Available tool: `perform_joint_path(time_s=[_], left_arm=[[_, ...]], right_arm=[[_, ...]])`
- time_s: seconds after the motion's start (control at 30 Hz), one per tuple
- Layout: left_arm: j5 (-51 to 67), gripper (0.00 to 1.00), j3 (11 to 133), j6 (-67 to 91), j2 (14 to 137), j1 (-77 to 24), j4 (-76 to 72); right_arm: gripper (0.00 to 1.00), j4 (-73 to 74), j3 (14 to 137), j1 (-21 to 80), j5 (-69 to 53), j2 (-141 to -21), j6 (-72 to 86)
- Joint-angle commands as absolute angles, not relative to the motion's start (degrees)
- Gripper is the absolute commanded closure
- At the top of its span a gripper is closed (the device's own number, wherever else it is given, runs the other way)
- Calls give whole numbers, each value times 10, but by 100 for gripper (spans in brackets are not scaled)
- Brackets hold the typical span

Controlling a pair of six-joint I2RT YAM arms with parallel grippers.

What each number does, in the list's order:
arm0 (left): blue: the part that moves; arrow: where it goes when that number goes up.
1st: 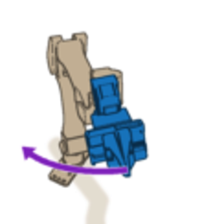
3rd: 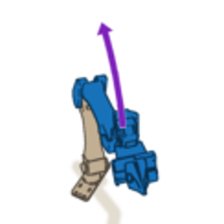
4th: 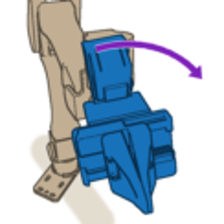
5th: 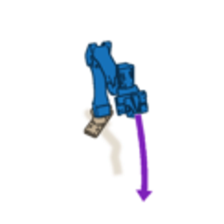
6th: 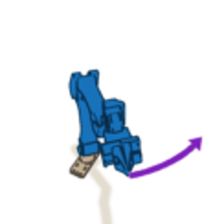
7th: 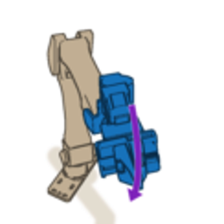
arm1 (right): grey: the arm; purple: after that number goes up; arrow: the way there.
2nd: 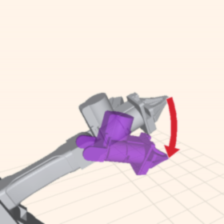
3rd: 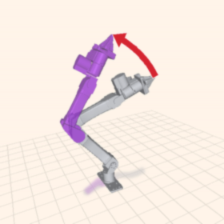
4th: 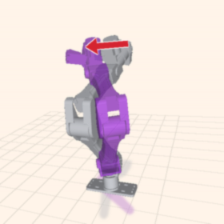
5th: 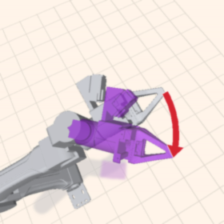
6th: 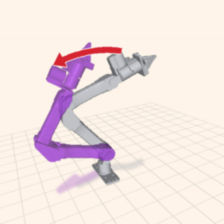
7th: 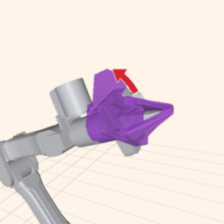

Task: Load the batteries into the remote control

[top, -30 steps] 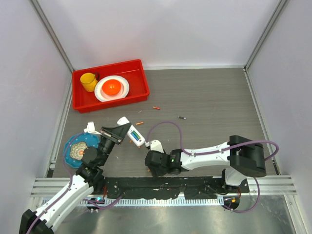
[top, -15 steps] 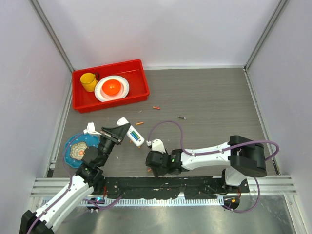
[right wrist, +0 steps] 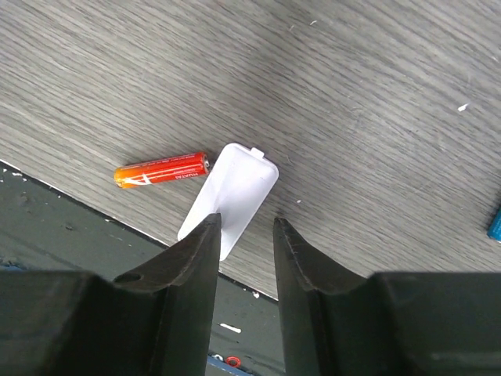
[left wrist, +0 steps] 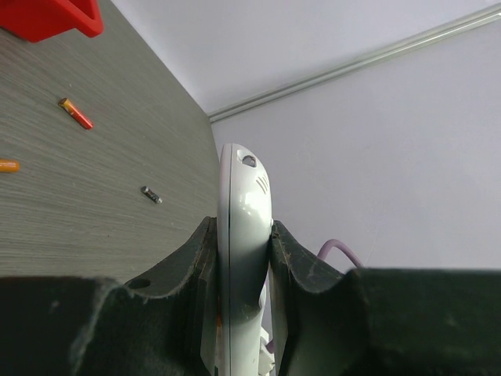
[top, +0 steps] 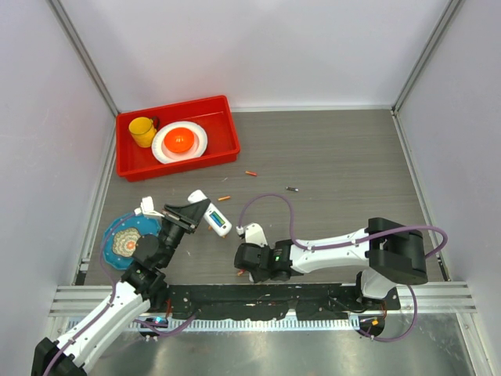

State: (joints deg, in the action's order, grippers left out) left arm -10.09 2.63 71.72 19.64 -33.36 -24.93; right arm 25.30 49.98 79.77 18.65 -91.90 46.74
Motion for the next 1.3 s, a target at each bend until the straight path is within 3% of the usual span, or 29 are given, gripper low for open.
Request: perform_joint_path(time_s=[0.0,0.27,0.67,1.1,1.27], left_arm=[[-112,100,-2,710,199,-333,-269],[-112,100,-2,708,203,-333,-270],[-114,100,-2,709,195,-333,-261],[-104,100,-2,714,168,-332,-256],[-100,100,-2,713,152,-332,-240]], right_arm=[[64,274,488,793,203,-940,479],[78,277,459,761,224,-928,474],[82,244,429,615,237,-909,401],[83,246,579,387,202,-1023,223],[82,251,623,364,192,-1056,201]])
